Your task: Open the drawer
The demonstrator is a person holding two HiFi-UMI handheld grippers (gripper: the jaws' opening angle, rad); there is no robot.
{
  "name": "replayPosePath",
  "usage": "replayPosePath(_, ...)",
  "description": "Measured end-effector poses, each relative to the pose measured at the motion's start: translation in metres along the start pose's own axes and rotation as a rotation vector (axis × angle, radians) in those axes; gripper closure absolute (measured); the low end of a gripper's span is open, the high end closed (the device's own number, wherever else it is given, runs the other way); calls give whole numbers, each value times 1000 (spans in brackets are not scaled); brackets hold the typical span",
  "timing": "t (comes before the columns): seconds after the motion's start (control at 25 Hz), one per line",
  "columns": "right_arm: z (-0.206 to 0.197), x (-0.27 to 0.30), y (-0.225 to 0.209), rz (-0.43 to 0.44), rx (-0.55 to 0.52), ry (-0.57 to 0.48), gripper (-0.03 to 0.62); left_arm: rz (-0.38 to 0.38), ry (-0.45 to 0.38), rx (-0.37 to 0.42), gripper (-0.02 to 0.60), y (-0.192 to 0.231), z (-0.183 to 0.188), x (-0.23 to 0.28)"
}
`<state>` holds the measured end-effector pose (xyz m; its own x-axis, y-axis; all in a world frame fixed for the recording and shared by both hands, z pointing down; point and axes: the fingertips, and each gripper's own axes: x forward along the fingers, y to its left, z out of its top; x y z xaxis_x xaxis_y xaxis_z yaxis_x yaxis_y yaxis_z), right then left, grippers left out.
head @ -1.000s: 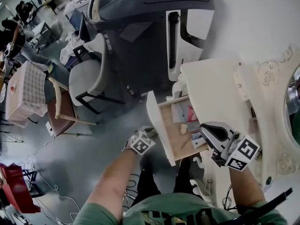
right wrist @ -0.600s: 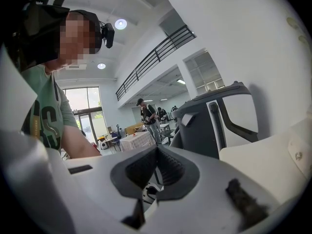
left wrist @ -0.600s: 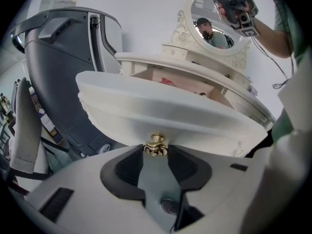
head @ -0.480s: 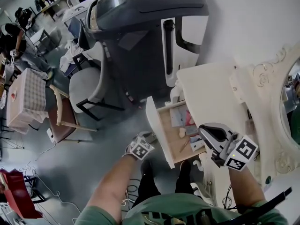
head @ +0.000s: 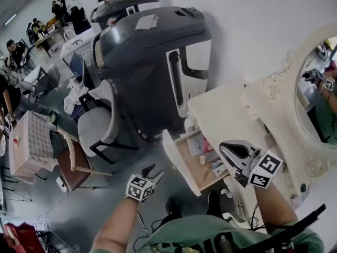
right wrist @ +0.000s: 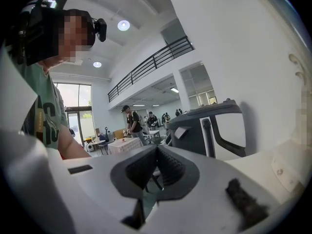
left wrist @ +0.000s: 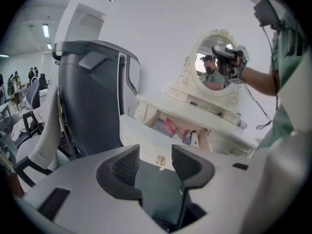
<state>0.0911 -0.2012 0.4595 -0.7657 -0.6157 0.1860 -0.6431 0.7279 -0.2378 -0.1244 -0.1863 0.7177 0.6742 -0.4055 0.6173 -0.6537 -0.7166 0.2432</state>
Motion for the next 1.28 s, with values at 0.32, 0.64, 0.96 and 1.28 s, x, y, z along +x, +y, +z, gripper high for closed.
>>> replayPosePath(0.32,21,-38,24,-207,37,-54,582,-201,-248,120,394,-35,113,-98)
replayPosePath(0.64,42,-124,40,-403,25,-119,582,-362,-405,199,453,-95,210,-142)
replayPosePath(0.96,20,-251,63,-580,47,-144,582,-495,-415,228,460,-201,243,-142)
replayPosePath(1.28,16,-312,95,-713,59,-200,583,-707,-444,358,460,-289,284,-146)
